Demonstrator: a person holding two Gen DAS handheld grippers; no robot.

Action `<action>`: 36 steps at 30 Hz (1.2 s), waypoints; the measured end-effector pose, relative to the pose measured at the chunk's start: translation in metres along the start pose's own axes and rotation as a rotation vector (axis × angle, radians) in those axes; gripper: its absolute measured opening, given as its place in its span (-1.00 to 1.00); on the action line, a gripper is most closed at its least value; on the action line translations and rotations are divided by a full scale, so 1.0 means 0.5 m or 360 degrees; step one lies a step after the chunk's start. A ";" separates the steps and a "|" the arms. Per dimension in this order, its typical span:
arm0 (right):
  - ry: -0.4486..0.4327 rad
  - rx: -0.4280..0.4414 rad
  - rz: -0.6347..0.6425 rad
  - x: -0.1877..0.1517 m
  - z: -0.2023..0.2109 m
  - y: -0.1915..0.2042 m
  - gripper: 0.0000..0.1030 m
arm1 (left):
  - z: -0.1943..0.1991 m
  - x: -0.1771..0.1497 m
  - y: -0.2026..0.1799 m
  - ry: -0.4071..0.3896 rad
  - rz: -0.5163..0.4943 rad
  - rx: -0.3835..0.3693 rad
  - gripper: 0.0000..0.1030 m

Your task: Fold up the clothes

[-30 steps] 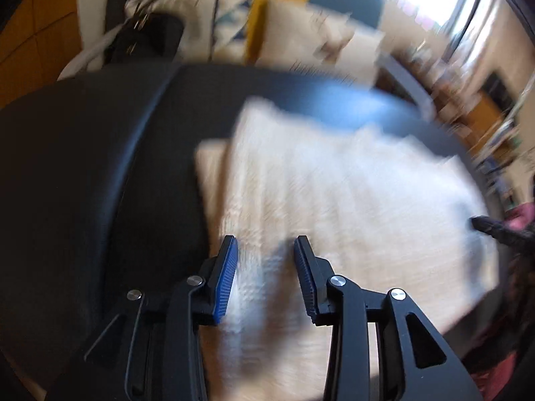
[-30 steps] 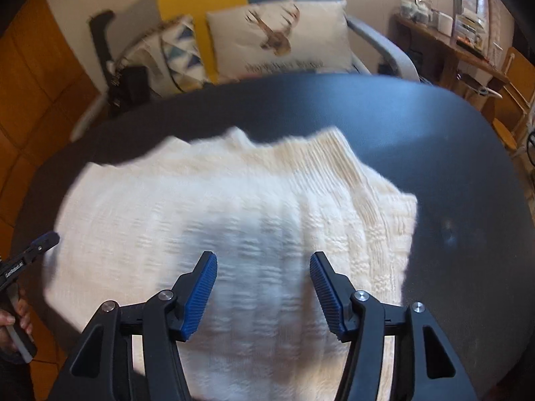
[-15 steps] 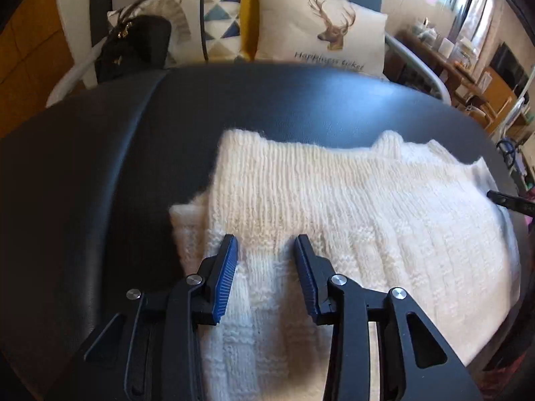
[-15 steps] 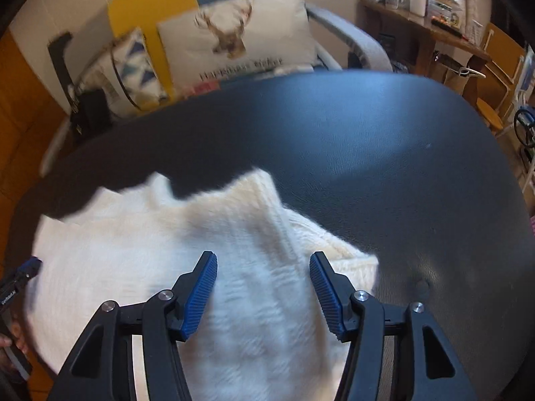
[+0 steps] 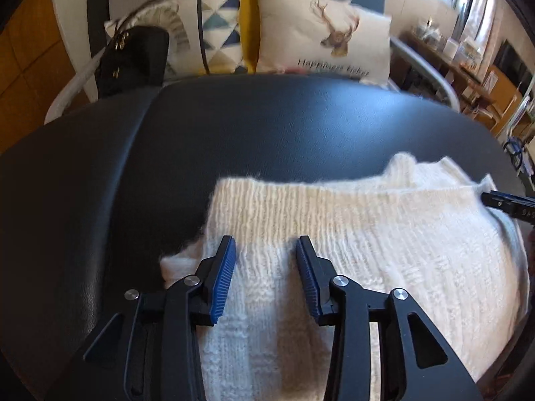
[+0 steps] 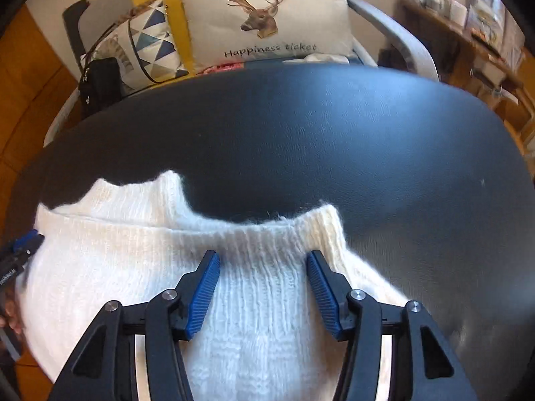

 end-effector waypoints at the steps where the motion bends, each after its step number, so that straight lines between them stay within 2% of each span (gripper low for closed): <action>1: -0.0008 -0.0003 0.0012 -0.001 0.010 0.002 0.08 | 0.011 0.001 -0.002 -0.0019 -0.0007 -0.0011 -0.21; 6: -0.0109 0.0038 0.0016 -0.017 0.084 -0.009 0.08 | 0.077 -0.005 -0.010 -0.0161 0.0021 -0.0141 -0.20; 7: -0.0111 0.0044 0.0002 -0.025 0.092 -0.016 0.08 | 0.080 -0.011 -0.013 -0.0175 0.0011 -0.0154 -0.17; 8: -0.0096 0.0041 -0.0011 -0.035 0.091 -0.021 0.09 | 0.082 -0.016 -0.017 -0.0187 0.0001 -0.0165 -0.01; 10: -0.0073 0.0050 -0.0044 -0.053 0.094 -0.032 0.09 | 0.024 -0.032 -0.021 -0.0054 -0.0057 -0.0045 0.03; 14: -0.0089 0.0189 -0.0157 -0.072 0.130 -0.065 0.10 | 0.065 -0.024 0.007 -0.0120 0.0126 -0.0197 0.03; 16: -0.0121 0.0272 -0.0184 -0.085 0.161 -0.095 0.18 | 0.092 -0.025 0.030 -0.0168 0.0215 -0.0254 0.03; 18: -0.0122 0.0341 -0.0297 -0.104 0.174 -0.141 0.19 | 0.105 -0.034 0.071 -0.0165 0.0309 -0.0278 0.03; 21: -0.0033 0.0450 -0.0525 -0.137 0.158 -0.206 0.23 | 0.114 -0.060 0.127 -0.0117 0.0435 -0.0345 0.03; 24: 0.0002 0.0548 -0.0637 -0.154 0.133 -0.236 0.25 | 0.115 -0.094 0.175 -0.0067 0.0581 -0.0373 0.03; 25: -0.0001 0.0571 -0.0646 -0.155 0.128 -0.235 0.25 | 0.114 -0.107 0.189 -0.0047 0.0637 -0.0400 0.03; 28: -0.0002 0.0610 -0.0625 -0.154 0.110 -0.219 0.26 | 0.113 -0.125 0.192 -0.0022 0.0677 -0.0452 0.03; 33: -0.0025 0.0627 -0.0524 -0.126 0.088 -0.195 0.45 | 0.105 -0.127 0.180 -0.0019 0.0650 -0.0513 0.04; 36: -0.0002 0.0623 -0.0436 -0.120 0.085 -0.183 0.57 | 0.094 -0.119 0.174 -0.0013 0.0691 -0.0575 0.16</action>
Point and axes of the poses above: each gripper's, at about its wrist camera, not at the fingertips, and z roughly against the way its jaws point, y to its left, x to its top, the point moved 6 cm from there along -z, roughly the way its jaws point, and after that the axes turned 9 degrees about -y, right-handed, at the moved point
